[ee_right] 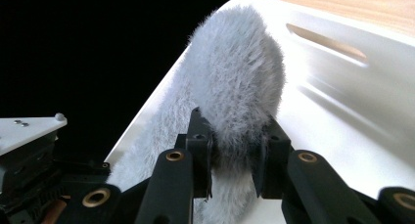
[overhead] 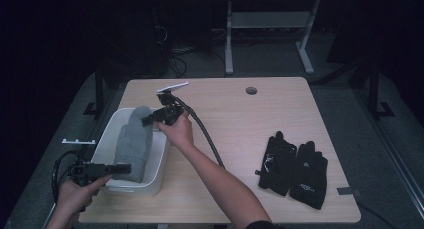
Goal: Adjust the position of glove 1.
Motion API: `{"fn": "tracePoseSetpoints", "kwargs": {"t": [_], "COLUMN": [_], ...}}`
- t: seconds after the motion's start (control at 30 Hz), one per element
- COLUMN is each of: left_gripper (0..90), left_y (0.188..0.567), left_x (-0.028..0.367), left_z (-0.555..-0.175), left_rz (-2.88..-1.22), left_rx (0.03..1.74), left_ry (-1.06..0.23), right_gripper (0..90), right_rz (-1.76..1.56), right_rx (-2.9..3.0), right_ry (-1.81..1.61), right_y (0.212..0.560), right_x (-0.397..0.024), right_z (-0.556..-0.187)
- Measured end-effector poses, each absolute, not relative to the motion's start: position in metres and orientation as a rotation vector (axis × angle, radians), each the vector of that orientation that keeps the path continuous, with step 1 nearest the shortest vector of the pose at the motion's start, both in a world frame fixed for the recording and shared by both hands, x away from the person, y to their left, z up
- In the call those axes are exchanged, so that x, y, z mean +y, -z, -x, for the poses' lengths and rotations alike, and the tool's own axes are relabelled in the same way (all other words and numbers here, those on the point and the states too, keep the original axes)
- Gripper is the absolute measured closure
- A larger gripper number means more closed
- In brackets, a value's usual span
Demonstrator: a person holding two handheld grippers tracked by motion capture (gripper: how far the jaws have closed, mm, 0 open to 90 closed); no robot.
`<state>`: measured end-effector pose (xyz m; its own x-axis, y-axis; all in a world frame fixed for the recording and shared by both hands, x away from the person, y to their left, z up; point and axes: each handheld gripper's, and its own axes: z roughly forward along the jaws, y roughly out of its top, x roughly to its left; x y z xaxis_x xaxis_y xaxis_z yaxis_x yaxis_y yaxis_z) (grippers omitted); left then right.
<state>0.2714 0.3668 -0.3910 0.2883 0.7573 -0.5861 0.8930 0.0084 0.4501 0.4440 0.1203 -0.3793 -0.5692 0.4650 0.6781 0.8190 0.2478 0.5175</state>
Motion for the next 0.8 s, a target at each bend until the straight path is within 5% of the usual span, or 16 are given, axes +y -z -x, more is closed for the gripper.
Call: {"fn": "tracePoseSetpoints", "kwargs": {"t": [0.5,0.8], "left_gripper": [29.9,29.9], "left_y": [0.377,0.372], "left_x": [0.358,0.352], "left_z": [-0.267,-0.269], "left_rz": [-1.821,-1.820], "left_rx": [1.494,1.476], "left_ry": [0.129,0.107], "right_gripper": [74.6,65.2], "right_rz": [1.144,1.196], "right_rx": [-2.173,-2.215], "right_ry": [1.217,1.179], "right_y": [0.385,0.385], "right_x": [0.123,0.116], "right_z": [-0.439,-0.444]}}
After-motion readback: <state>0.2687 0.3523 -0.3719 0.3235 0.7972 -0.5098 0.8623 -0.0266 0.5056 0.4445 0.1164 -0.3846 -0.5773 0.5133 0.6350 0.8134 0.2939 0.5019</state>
